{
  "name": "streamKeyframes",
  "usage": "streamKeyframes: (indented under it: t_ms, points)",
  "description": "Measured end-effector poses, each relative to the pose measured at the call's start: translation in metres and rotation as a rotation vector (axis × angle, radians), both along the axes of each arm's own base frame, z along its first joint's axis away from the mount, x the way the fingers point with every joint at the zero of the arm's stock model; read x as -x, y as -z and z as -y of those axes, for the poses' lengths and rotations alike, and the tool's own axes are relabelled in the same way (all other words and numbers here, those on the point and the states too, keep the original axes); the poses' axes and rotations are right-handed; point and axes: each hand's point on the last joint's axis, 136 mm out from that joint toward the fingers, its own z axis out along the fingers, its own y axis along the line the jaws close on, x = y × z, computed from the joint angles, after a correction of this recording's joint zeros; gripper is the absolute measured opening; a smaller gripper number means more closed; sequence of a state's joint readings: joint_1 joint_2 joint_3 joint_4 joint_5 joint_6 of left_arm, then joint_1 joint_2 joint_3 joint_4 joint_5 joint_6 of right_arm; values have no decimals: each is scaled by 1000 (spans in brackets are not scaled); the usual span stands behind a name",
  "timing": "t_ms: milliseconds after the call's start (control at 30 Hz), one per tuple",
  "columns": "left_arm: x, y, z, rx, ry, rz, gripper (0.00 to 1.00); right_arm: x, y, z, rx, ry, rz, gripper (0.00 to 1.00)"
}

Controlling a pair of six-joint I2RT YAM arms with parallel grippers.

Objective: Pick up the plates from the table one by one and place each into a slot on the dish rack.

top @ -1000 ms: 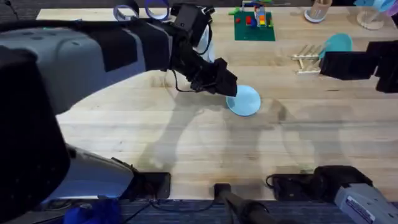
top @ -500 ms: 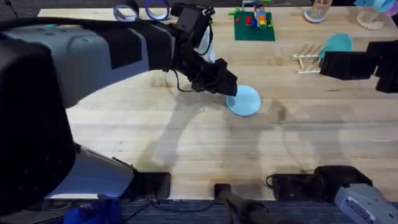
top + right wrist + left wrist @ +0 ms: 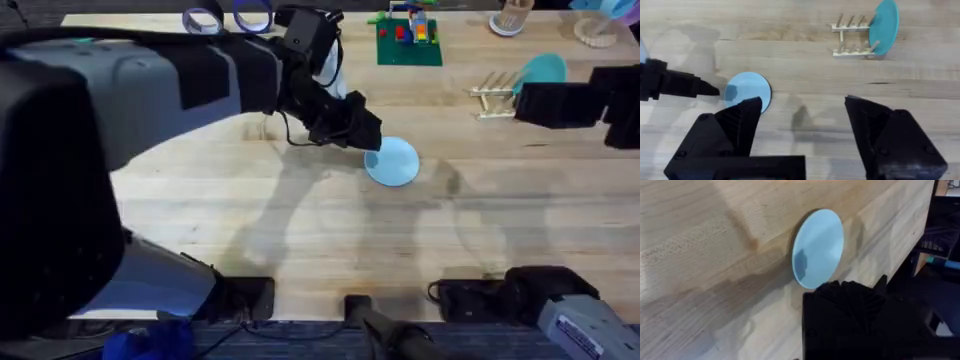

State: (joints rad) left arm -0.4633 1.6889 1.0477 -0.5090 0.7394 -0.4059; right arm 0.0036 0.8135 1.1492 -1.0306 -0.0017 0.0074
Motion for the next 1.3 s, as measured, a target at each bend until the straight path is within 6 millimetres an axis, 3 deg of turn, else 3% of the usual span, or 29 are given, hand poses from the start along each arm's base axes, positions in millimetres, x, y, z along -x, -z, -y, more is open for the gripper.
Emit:
streamKeyframes:
  t_ms: [267,900,1300]
  points:
    - [0,19,0,-24,-8,-52,41,0,0,0,0,0,0,995]
    - [-3,21,1,-20,-11,-43,41,0,0,0,0,0,0,995]
    - [-2,43,1,-43,-11,-90,41,0,0,0,0,0,0,995]
